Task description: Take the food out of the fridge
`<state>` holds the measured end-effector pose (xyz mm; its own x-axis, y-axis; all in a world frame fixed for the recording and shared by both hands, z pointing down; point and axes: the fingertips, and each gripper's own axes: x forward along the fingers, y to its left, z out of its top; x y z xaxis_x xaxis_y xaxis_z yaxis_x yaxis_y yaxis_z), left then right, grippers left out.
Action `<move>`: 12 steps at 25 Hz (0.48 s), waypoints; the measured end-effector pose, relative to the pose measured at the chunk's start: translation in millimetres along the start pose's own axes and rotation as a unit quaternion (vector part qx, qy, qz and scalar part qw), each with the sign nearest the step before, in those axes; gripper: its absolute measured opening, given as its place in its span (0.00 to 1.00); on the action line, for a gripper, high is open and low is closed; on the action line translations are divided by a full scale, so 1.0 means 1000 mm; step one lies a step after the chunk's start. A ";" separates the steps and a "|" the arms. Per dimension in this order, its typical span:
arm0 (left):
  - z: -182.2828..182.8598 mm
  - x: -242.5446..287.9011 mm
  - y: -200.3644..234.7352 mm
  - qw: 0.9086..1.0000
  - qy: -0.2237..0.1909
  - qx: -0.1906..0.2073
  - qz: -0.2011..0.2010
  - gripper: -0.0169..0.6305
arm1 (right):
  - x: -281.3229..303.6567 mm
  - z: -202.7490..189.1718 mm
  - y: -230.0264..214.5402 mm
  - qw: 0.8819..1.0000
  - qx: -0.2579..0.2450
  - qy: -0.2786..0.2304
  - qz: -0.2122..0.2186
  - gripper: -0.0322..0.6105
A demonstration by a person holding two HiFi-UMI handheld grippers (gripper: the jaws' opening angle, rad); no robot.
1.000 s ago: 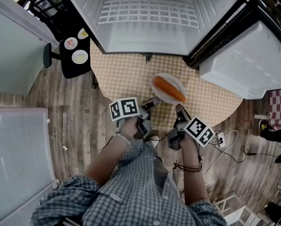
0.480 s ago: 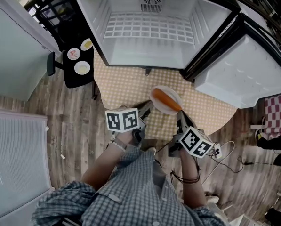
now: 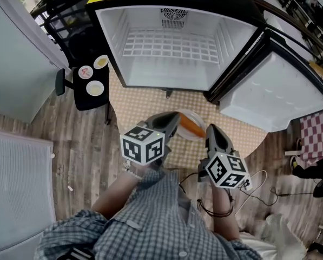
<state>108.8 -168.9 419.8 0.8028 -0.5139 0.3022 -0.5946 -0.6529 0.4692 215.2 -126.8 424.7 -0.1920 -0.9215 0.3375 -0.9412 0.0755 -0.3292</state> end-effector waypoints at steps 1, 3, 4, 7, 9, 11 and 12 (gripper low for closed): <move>0.004 -0.001 -0.003 1.000 -0.001 0.005 -0.004 0.03 | 0.000 0.006 0.002 1.000 -0.005 -0.006 0.002 0.06; 0.011 -0.003 -0.007 1.000 0.001 0.007 -0.012 0.03 | -0.001 0.018 0.005 1.000 -0.009 -0.017 0.005 0.06; 0.013 -0.004 -0.008 1.000 0.002 0.003 -0.015 0.03 | -0.002 0.025 0.006 1.000 -0.011 -0.023 0.005 0.06; 0.024 -0.008 -0.009 1.000 0.001 0.007 -0.013 0.03 | -0.003 0.044 0.008 0.999 -0.020 -0.044 0.008 0.06; 0.031 -0.010 -0.007 1.000 -0.003 0.024 -0.005 0.03 | -0.003 0.055 0.012 0.998 -0.031 -0.054 0.012 0.06; 0.038 -0.013 -0.006 0.999 -0.005 0.038 0.003 0.03 | -0.002 0.062 0.014 0.997 -0.049 -0.062 0.012 0.06; 0.041 -0.014 -0.005 0.999 -0.006 0.046 0.006 0.03 | -0.001 0.065 0.015 0.996 -0.058 -0.065 0.010 0.06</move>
<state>98.6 -180.9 379.3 0.7948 -0.5288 0.2976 -0.6068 -0.6939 0.3877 219.1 -149.1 361.6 -0.1806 -0.9601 0.2133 -0.9648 0.1308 -0.2282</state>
